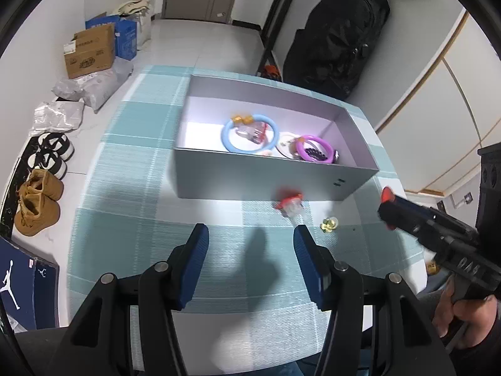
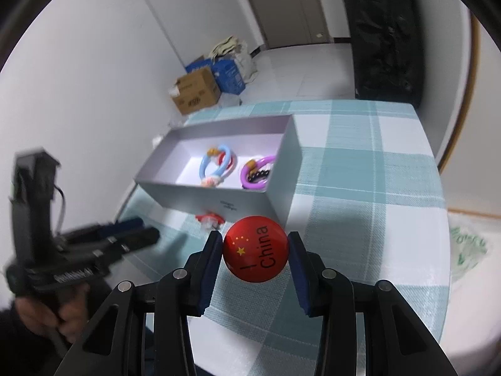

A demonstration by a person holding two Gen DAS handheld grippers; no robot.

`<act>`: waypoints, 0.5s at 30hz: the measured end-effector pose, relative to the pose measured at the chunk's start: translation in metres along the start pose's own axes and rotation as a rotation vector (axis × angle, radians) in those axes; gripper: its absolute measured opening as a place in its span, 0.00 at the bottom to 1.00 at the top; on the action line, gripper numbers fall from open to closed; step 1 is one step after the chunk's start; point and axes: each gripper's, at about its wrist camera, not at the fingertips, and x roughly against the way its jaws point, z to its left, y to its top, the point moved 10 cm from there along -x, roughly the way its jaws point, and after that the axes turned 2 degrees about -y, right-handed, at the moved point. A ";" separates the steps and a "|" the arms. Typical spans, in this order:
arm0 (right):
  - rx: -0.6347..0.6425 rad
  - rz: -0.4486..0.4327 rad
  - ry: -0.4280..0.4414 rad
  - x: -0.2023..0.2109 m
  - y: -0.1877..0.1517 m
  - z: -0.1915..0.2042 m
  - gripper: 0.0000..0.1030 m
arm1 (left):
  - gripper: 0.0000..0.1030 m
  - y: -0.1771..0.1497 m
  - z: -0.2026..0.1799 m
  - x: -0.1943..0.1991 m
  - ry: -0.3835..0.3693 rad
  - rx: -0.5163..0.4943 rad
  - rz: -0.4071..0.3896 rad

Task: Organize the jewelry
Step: 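Lift the red badge with the right tool while the left tool grasps the clear pacifier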

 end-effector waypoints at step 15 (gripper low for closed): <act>-0.025 -0.059 0.026 0.025 0.011 -0.004 0.40 | 0.49 -0.002 -0.031 -0.023 0.038 -0.107 0.025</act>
